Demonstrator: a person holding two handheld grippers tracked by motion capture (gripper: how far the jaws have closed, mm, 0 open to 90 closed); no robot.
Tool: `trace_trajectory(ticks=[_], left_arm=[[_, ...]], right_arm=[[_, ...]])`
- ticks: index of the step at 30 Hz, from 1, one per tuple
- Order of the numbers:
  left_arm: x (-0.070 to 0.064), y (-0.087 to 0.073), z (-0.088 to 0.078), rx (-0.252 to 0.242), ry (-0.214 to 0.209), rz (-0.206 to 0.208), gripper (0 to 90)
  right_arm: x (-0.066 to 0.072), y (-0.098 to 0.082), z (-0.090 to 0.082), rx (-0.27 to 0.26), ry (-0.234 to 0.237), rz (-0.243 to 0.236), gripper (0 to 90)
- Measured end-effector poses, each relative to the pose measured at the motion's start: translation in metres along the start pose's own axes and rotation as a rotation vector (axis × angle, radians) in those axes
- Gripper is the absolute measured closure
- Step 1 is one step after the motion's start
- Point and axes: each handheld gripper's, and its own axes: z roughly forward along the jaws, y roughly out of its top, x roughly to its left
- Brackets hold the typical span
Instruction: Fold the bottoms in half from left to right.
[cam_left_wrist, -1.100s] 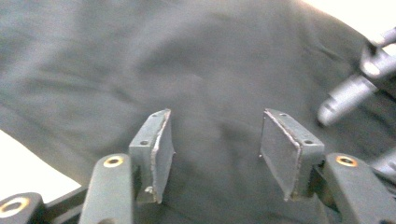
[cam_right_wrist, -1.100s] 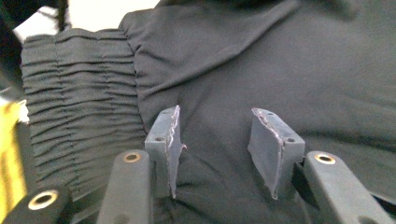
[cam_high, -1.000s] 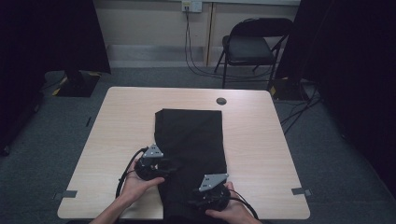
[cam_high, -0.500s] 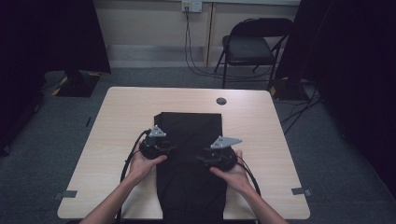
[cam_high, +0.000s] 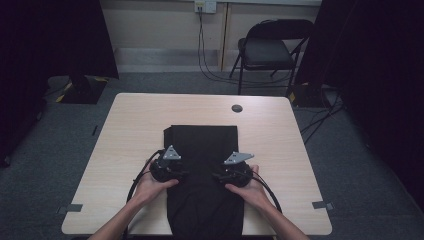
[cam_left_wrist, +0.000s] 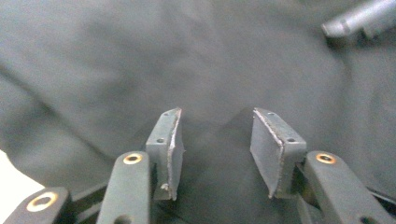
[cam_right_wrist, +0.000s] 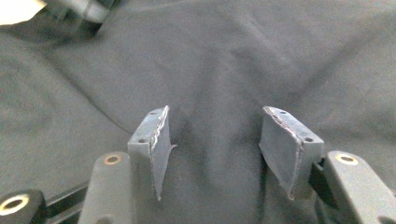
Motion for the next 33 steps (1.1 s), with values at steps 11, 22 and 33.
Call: trace_trajectory(ticks=[11, 22, 33], left_arm=[[0.009, -0.009, 0.005, 0.024, 0.027, -0.050, 48.3], [-0.007, -0.017, -0.004, 0.056, -0.002, -0.017, 49.7], [0.030, 0.042, -0.019, -0.134, 0.035, -0.117, 46.2]], right_arm=[[0.026, -0.021, -0.025, 0.006, 0.062, -0.043, 43.0], [0.016, -0.010, -0.034, 0.027, 0.085, 0.035, 33.0], [-0.048, 0.037, -0.029, -0.074, -0.086, 0.092, 26.9]])
